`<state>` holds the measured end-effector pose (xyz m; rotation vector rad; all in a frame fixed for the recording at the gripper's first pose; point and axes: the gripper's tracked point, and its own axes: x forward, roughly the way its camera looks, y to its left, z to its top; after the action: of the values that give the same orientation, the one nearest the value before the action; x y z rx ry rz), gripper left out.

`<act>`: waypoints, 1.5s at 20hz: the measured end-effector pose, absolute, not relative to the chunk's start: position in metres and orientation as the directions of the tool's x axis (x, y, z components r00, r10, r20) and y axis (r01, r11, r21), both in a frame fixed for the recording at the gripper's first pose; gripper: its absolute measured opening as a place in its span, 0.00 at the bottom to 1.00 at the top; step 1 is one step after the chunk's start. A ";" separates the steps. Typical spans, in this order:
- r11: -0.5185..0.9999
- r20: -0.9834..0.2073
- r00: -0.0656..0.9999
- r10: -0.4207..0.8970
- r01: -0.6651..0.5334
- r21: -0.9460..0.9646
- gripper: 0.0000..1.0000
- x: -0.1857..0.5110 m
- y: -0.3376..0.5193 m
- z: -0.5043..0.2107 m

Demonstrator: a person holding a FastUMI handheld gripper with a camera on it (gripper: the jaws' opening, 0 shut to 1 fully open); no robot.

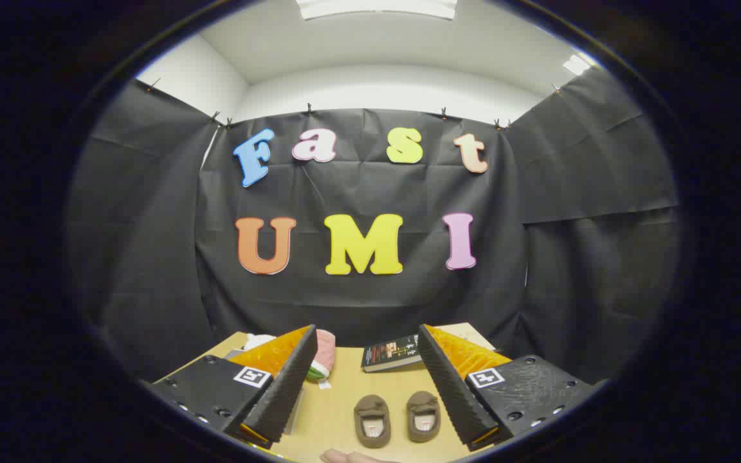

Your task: Open the storage box then place both shoes into the box .Put the left shoe in first, then the right shoe, with the right side of both shoes facing outward in a uniform manner.

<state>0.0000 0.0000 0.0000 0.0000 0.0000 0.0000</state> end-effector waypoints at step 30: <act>0.995 -0.352 0.936 0.007 -0.040 -0.088 0.95 0.045 -0.013 -0.168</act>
<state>0.0452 -0.0126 -0.1683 -0.0945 0.3587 0.0238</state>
